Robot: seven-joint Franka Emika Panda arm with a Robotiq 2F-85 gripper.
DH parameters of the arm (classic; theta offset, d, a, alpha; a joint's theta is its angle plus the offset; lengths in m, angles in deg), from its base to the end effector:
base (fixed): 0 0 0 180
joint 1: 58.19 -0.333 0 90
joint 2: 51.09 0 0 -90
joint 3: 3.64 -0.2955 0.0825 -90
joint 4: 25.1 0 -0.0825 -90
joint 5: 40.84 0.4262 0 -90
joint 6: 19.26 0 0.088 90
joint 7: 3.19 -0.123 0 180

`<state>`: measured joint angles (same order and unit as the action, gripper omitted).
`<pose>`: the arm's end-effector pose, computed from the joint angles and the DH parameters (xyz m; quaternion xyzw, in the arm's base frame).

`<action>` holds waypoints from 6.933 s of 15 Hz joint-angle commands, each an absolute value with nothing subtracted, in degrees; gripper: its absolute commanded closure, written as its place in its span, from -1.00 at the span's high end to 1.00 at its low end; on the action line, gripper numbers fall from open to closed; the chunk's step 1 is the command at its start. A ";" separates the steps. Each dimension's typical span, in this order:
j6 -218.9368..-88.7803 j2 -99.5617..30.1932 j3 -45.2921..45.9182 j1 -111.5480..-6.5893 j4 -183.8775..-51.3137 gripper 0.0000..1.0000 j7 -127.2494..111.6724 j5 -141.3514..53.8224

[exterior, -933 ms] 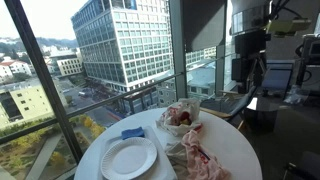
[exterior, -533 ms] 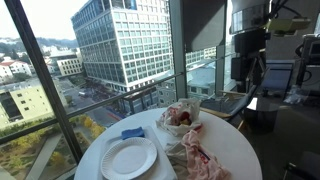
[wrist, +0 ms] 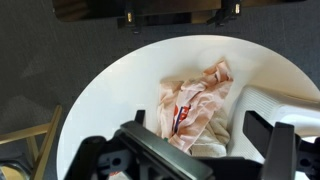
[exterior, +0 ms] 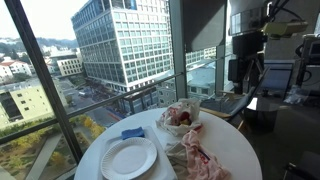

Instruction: Unfold the peach t-shirt.

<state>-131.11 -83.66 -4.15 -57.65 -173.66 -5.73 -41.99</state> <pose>0.4086 -0.0022 0.3848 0.9991 -0.0191 -0.0359 0.0123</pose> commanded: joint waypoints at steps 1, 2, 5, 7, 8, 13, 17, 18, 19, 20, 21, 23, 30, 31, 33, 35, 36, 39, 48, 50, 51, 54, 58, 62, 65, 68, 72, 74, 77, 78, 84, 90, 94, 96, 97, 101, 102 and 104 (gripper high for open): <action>-142.81 -73.91 -5.75 -57.19 -172.38 1.00 -12.43 -40.45; -147.05 -70.77 -6.21 -57.23 -172.13 1.00 -14.24 -40.52; -155.19 -60.71 -6.97 -56.73 -169.15 1.00 -20.05 -41.39; -159.21 -53.54 -6.57 -57.04 -165.96 1.00 -23.39 -40.41; -160.76 -50.05 -6.28 -57.45 -164.00 1.00 -24.85 -39.41; -165.11 -35.81 -5.00 -58.88 -155.57 1.00 -29.13 -35.92; -167.96 -26.80 -4.17 -59.47 -150.63 1.00 -29.31 -32.32; -168.92 -24.94 -4.13 -59.48 -149.96 1.00 -28.94 -31.44; -170.24 -23.06 -3.82 -59.70 -149.30 1.00 -28.89 -31.09; -170.78 -21.20 -3.44 -59.95 -148.29 1.00 -28.79 -30.98; -171.25 -19.76 -2.85 -60.36 -147.46 1.00 -29.15 -31.24; -171.27 -17.62 -2.86 -60.15 -146.09 1.00 -28.72 -30.24; -171.02 -11.98 0.12 -62.64 -140.33 0.62 -29.54 -31.76; -170.95 -11.64 0.52 -62.87 -139.89 0.48 -29.51 -31.74; -171.04 -11.26 1.17 -63.28 -139.50 0.17 -29.34 -31.81; -170.72 -10.92 2.33 -63.88 -139.44 -0.16 -29.34 -32.65; -170.62 -10.99 2.72 -63.96 -139.65 -0.29 -29.33 -32.78; -170.75 -11.32 3.47 -63.95 -140.31 -0.74 -29.18 -32.90; -165.02 -17.95 3.35 -63.88 -144.68 -0.96 -30.62 -31.84; -164.54 -21.28 2.99 -63.52 -146.63 -0.96 -30.76 -31.45; -164.12 -23.21 3.07 -63.55 -147.85 -0.96 -31.10 -31.52; -161.21 -28.07 4.82 -64.24 -150.92 -0.97 -34.55 -33.36; -153.42 -34.50 8.77 -63.79 -155.94 -0.96 -42.14 -38.65; -144.66 -38.54 12.77 -61.90 -159.19 -0.96 -52.58 -48.68; -137.07 -40.31 14.07 -59.07 -160.05 -0.96 -58.53 -54.39; -129.03 -41.28 14.93 -56.70 -160.01 -0.96 -65.33 -61.31; -119.37 -40.80 13.81 -55.07 -158.09 -0.96 -72.78 -68.75; -118.74 -40.79 11.96 -55.22 -157.19 -0.97 -72.87 -69.66; -121.49 -40.83 8.32 -56.49 -155.36 -0.96 -72.48 -69.76; -122.20 -40.37 6.92 -57.21 -154.10 -0.96 -72.45 -70.47; -129.45 -33.38 0.85 -60.63 -142.85 -0.96 -70.67 -72.73; -138.09 -26.03 1.60 -62.34 -135.50 -0.96 -71.10 -72.53; -138.29 -22.90 4.92 -62.88 -133.63 -0.96 -71.88 -79.16; -138.64 -21.44 6.29 -62.92 -132.24 -0.97 -72.20 -83.93; -138.87 -20.70 6.60 -62.66 -131.43 -0.97 -72.14 -85.70; -141.68 -17.14 6.94 -61.08 -128.50 -0.36 -72.21 -89.48; -142.45 -16.72 6.79 -60.70 -128.62 -0.26 -72.43 -89.18; -144.41 -16.80 6.58 -60.37 -130.45 0.06 -73.05 -88.45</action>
